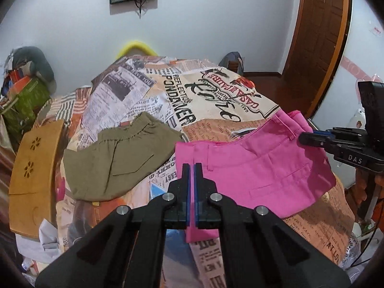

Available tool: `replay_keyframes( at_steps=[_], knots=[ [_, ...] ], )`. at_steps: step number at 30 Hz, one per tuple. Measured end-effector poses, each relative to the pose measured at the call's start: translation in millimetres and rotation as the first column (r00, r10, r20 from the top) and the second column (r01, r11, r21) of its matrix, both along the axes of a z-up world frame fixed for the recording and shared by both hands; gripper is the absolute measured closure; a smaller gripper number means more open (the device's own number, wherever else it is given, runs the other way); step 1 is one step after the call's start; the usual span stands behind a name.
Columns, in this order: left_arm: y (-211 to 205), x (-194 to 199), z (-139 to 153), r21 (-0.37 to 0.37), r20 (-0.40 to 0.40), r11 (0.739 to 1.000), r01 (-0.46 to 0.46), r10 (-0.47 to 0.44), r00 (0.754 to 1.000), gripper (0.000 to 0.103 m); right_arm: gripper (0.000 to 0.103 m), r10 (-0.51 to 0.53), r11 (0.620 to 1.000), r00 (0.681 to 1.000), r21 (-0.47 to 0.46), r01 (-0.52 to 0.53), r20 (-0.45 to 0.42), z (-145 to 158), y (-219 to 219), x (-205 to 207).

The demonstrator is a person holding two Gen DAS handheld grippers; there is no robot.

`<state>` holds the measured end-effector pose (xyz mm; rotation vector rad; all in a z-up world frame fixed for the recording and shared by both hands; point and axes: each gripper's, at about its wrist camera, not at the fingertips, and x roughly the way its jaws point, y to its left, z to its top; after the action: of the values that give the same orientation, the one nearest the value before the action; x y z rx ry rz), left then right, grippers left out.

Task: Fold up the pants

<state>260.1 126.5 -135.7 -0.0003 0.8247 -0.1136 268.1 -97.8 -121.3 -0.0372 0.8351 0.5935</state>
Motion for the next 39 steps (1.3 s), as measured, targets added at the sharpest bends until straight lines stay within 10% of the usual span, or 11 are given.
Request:
replay_keyframes(
  at_steps=[9,24,29,39],
  knots=[
    [6.1,25.1,-54.3,-0.058,-0.152,0.998,-0.011,0.002,0.988,0.043,0.093,-0.050,0.998,0.997,-0.036,0.048,-0.058,-29.7,-25.1,7.4],
    [-6.0,72.6,-113.2,-0.144,-0.303,0.989,-0.017,-0.028,0.953,0.042,0.092,-0.049,0.999,0.984,-0.016,0.047,-0.172,-77.1,-49.8,17.3],
    [-3.9,72.4,-115.2,-0.167,-0.299,0.985,-0.033,-0.019,0.954,0.044,0.044,-0.075,0.997,0.982,0.016,0.078,-0.173,-78.1,-59.7,7.0],
    [-9.3,72.6,-116.6,-0.196,-0.307,0.980,-0.028,-0.034,0.951,0.063,0.036,-0.061,0.998,0.963,-0.025,0.056,-0.263,-116.8,-50.5,18.6]
  ],
)
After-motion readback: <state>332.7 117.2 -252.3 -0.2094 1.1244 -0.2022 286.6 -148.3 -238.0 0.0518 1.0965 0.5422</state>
